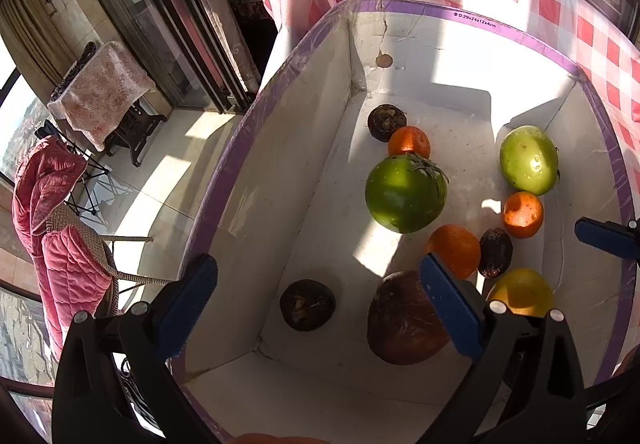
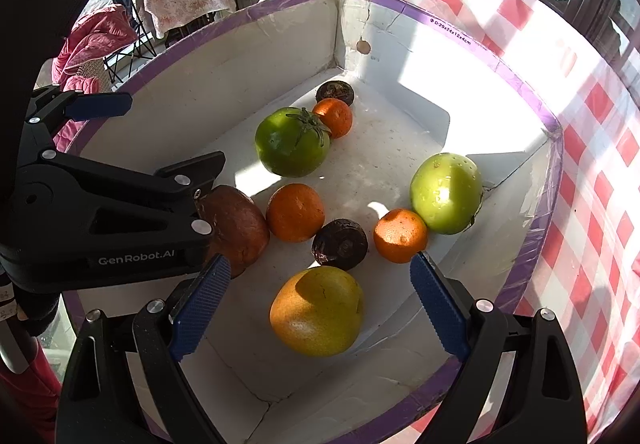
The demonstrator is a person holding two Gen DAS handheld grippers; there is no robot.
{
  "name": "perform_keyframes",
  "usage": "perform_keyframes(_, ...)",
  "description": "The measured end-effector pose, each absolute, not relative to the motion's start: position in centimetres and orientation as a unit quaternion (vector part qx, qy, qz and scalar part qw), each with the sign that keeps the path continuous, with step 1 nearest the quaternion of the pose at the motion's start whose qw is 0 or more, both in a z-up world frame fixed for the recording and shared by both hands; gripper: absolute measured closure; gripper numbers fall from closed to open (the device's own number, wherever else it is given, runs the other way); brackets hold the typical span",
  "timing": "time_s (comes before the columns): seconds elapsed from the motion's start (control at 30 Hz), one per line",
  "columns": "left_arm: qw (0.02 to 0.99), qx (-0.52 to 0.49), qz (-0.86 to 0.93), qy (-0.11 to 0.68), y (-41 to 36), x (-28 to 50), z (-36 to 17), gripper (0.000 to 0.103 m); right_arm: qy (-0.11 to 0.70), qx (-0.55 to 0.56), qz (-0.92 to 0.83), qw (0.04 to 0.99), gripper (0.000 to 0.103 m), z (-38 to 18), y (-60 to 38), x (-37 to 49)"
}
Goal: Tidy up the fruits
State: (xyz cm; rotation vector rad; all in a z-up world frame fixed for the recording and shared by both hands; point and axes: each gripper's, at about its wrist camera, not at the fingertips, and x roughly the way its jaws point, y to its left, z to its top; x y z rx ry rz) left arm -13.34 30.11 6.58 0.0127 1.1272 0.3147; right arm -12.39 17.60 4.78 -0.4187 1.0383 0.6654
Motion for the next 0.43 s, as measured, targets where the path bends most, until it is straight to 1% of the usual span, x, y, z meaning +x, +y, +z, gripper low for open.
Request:
perform_keyframes(0.17,0.839,-0.003,0.158,0.521,30.4,-13.5,7.1,0.002,0.482,-0.180,0.324,0.794,0.015,5.0,17.3,-12.4)
perform_keyframes(0.27,0.830,0.052,0.209,0.514,29.0,-13.2,8.1,0.002,0.472,-0.146,0.344,0.799,0.015,6.0,16.6,-12.5)
perform_keyframes(0.33,0.827,0.113,0.298,0.464,27.4,-13.4,10.3,0.002,0.442,-0.120,0.368,0.810,0.015,7.6,15.4,-12.9)
perform_keyframes(0.37,0.827,0.127,0.330,0.437,26.7,-13.5,11.6,0.002,0.424,-0.106,0.381,0.815,0.015,8.7,14.4,-13.2)
perform_keyframes(0.43,0.844,0.109,0.345,0.395,25.0,-13.6,14.8,0.002,0.392,-0.075,0.392,0.829,0.015,10.7,11.5,-13.6)
